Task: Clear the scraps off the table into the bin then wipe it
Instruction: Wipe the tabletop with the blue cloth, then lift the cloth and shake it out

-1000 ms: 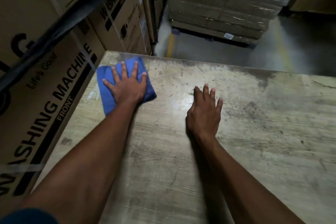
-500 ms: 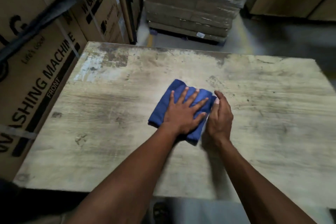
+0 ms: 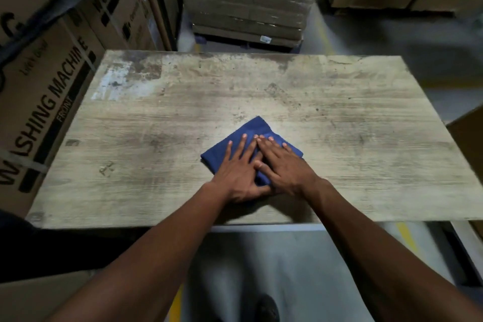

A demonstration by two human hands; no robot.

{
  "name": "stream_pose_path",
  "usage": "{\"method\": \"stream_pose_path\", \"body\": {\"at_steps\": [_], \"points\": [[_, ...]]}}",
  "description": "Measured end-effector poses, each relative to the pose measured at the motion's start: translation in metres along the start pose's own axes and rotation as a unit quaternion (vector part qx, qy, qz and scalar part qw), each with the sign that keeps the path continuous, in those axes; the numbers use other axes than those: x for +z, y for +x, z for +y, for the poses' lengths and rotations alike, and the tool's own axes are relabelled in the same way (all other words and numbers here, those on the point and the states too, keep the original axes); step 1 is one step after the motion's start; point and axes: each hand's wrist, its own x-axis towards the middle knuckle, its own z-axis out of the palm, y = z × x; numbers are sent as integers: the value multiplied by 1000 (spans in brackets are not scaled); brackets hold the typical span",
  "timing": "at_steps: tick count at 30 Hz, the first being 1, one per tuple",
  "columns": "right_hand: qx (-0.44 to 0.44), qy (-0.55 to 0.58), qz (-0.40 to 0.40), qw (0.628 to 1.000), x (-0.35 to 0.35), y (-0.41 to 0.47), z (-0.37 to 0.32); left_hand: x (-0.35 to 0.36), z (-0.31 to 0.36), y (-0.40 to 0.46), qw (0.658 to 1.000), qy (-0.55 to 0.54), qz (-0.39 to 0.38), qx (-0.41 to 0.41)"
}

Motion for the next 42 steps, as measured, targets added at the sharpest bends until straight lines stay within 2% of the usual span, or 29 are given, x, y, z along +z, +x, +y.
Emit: {"method": "stream_pose_path", "body": {"at_steps": [5,8,11,16,19,24,28,31,34,39,42], "points": [[-1,-24,18,1000,8,-27,-4,-7,-2,-15,997,8,-63,49],[-24,-50,-5,998,10,-56,-3,-4,15,-36,995,24,-83,53],[-40,-79,-33,996,10,-81,-2,4,39,-59,995,61,-82,24],[-58,-188,-86,977,23,-107,-3,19,89,-78,987,90,-102,-87],[-28,-202,-68,977,25,-126,-14,9,107,-85,983,78,-144,-80],[-44,-172,-32,984,18,-173,-20,-25,133,-104,965,11,-257,-45],[-75,-87,-89,989,-15,-209,-28,-49,159,-126,957,-28,-287,-35],[-38,-8,-117,992,-40,-227,-32,-67,174,-143,964,-36,-260,-28],[9,98,-94,991,-68,-237,-34,-89,182,-154,969,-88,-217,-75],[48,158,-84,983,-128,-251,-45,-145,188,-167,970,-116,-188,-101],[59,212,-42,975,-156,-259,-48,-175,186,-174,975,-135,-143,-104]]}}
